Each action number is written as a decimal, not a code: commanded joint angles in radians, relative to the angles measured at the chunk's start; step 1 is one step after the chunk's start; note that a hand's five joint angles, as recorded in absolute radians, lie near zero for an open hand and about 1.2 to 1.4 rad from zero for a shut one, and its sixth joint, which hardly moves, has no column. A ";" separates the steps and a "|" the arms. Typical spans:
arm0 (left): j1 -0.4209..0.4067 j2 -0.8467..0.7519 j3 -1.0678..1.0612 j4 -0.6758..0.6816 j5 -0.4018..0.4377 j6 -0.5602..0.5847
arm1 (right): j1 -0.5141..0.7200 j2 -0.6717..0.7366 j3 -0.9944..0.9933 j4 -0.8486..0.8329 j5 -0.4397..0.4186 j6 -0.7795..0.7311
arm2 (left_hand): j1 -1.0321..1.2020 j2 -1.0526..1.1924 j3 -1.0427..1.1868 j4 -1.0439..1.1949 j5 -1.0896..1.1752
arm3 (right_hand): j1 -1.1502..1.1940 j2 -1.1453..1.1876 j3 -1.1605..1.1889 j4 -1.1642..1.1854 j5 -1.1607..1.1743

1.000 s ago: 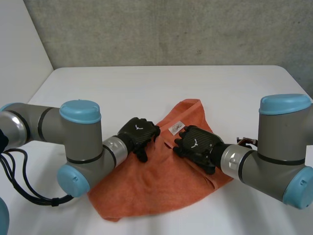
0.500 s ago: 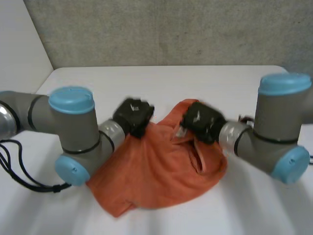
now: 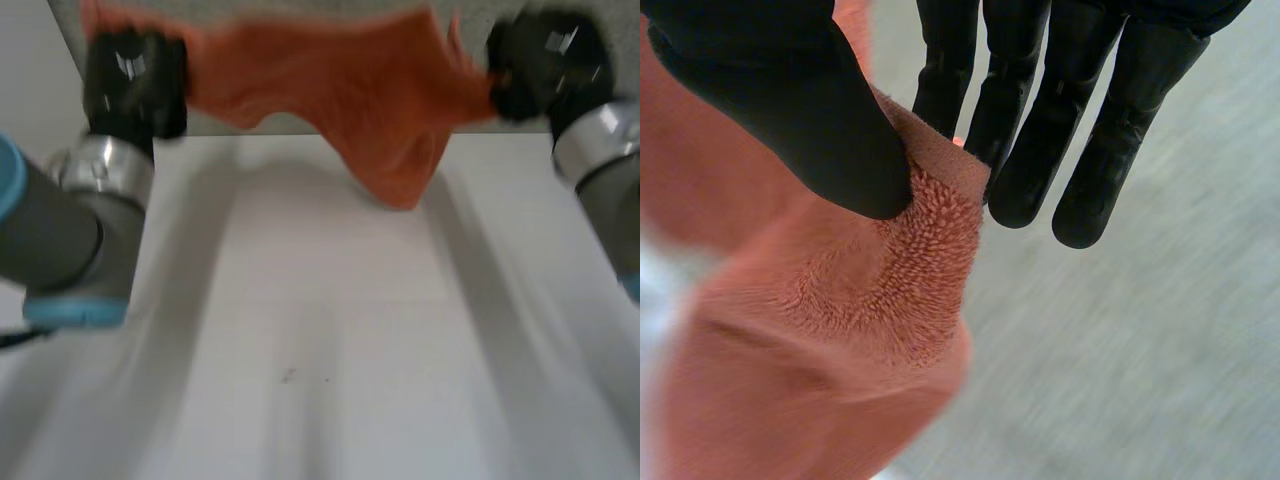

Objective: Fold the laundry

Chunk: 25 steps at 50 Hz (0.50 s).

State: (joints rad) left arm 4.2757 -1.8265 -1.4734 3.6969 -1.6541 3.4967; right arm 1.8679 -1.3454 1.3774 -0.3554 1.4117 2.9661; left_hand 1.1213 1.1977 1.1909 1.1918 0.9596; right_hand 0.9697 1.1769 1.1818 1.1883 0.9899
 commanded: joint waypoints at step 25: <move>-0.013 0.111 -0.328 -0.385 0.037 -0.008 | -0.006 0.141 0.292 0.248 -0.126 -0.337 | -0.658 -0.735 -0.728 -0.729 -0.671 | 0.427 0.219 0.215 0.208 0.232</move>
State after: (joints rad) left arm 4.2339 -1.7366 -1.8904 3.3018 -1.6420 3.4869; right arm 1.8681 -1.2030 1.6468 -0.0472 1.2861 2.5980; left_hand 0.4505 0.4516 0.4549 0.4410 0.2620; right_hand 0.9697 1.1769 1.1835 1.1887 0.9900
